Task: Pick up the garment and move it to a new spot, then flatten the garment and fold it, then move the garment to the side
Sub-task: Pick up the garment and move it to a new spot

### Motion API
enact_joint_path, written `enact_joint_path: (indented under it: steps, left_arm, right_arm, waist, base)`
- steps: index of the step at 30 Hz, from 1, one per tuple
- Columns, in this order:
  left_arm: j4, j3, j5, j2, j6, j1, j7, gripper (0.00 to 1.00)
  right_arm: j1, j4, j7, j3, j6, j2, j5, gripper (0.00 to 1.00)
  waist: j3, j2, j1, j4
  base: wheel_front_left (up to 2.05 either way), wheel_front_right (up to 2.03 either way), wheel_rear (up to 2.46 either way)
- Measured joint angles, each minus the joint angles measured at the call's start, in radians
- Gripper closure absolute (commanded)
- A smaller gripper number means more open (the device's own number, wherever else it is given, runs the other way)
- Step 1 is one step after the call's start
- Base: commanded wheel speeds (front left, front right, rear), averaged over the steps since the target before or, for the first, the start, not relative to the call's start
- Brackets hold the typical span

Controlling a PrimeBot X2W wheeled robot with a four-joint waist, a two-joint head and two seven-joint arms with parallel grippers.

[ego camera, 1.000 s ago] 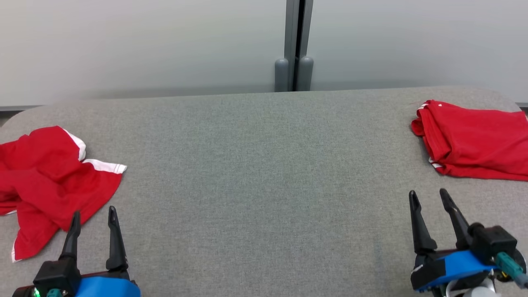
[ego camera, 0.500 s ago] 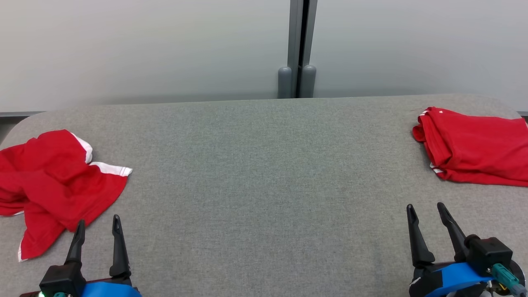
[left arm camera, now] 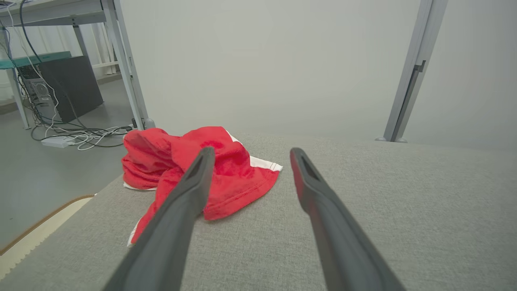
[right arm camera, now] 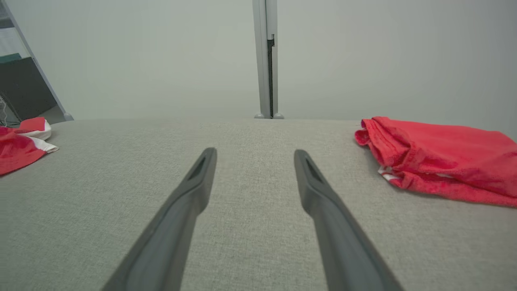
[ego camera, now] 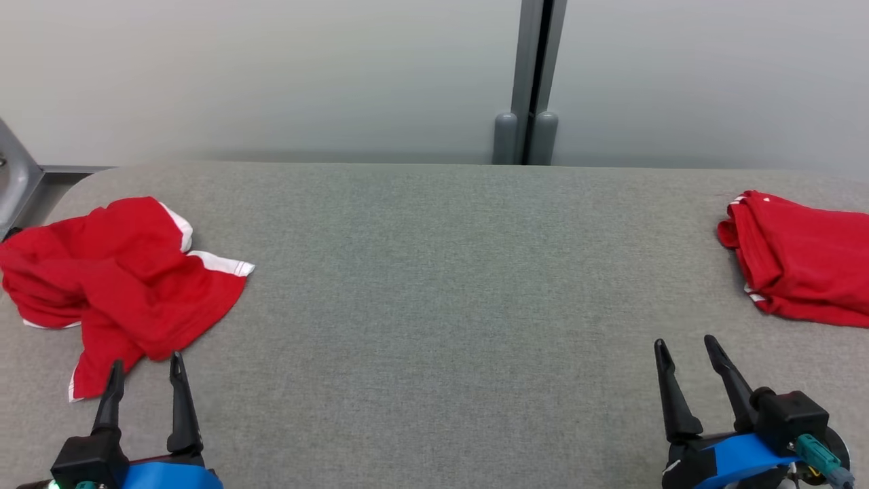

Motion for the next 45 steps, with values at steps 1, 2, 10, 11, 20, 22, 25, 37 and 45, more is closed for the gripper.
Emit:
enact_joint_path:
  steps: [1,2,10,11,20,22,25,37,45]
  left_arm:
    - [-0.003,0.0,0.0,0.0,0.002,0.0,0.0,0.0]
    - [-0.004,0.0,0.0,0.001,0.003,0.0,0.0,0.0]
    - [-0.021,0.007,-0.001,0.008,0.019,0.0,0.0,0.0]
    - [-0.021,0.008,-0.001,0.01,0.022,0.0,0.0,0.0]
    - [-0.031,0.025,-0.011,0.02,0.04,0.003,0.0,0.0]
    - [-0.034,0.027,-0.015,0.02,0.045,0.005,0.0,0.0]
    - [-0.035,0.03,-0.019,0.02,0.048,0.008,0.0,0.0]
    - [-0.043,0.045,-0.028,0.021,0.061,0.018,0.0,0.0]
    - [-0.018,0.05,-0.041,0.069,0.043,-0.111,0.0,0.0]
  right_arm:
    - [0.0,0.0,0.0,0.002,0.0,0.0,0.001,0.0]
    - [-0.002,0.0,-0.001,0.006,0.0,0.0,0.003,0.0]
    - [-0.011,0.003,-0.009,0.011,0.0,0.001,0.012,0.0]
    - [-0.011,0.004,-0.009,0.009,0.0,0.001,0.013,0.0]
    - [-0.02,0.007,-0.013,0.005,0.0,0.002,0.01,0.0]
    - [-0.027,0.006,-0.013,0.003,0.0,0.002,0.009,0.0]
    - [-0.029,0.005,-0.013,-0.001,0.0,0.002,0.006,0.0]
    - [-0.031,0.001,-0.008,0.008,0.0,0.002,0.0,0.0]
    - [-0.062,-0.037,0.006,0.002,0.0,0.002,-0.029,0.0]
  waist:
    - [0.001,0.0,0.0,0.008]
    - [0.002,0.0,0.0,0.018]
    - [0.013,0.0001,0.0,0.11]
    - [0.015,0.0001,0.0,0.124]
    - [0.035,0.0001,0.0,0.245]
    - [0.042,0.0001,0.0,0.268]
    - [0.053,0.0002,0.0,0.299]
    - [0.077,0.0001,0.0,0.319]
    - [0.126,0.0002,0.0,0.255]
  base:
    - [0.0,0.0,0.0]
    - [0.0,0.0,0.0]
    - [0.0,0.0,0.0]
    - [0.0,0.0,0.0]
    - [0.0,0.0,0.0]
    - [0.0,0.0,0.0]
    - [0.0,0.0,0.0]
    - [0.0,0.0,0.0]
    - [0.0,0.0,0.0]
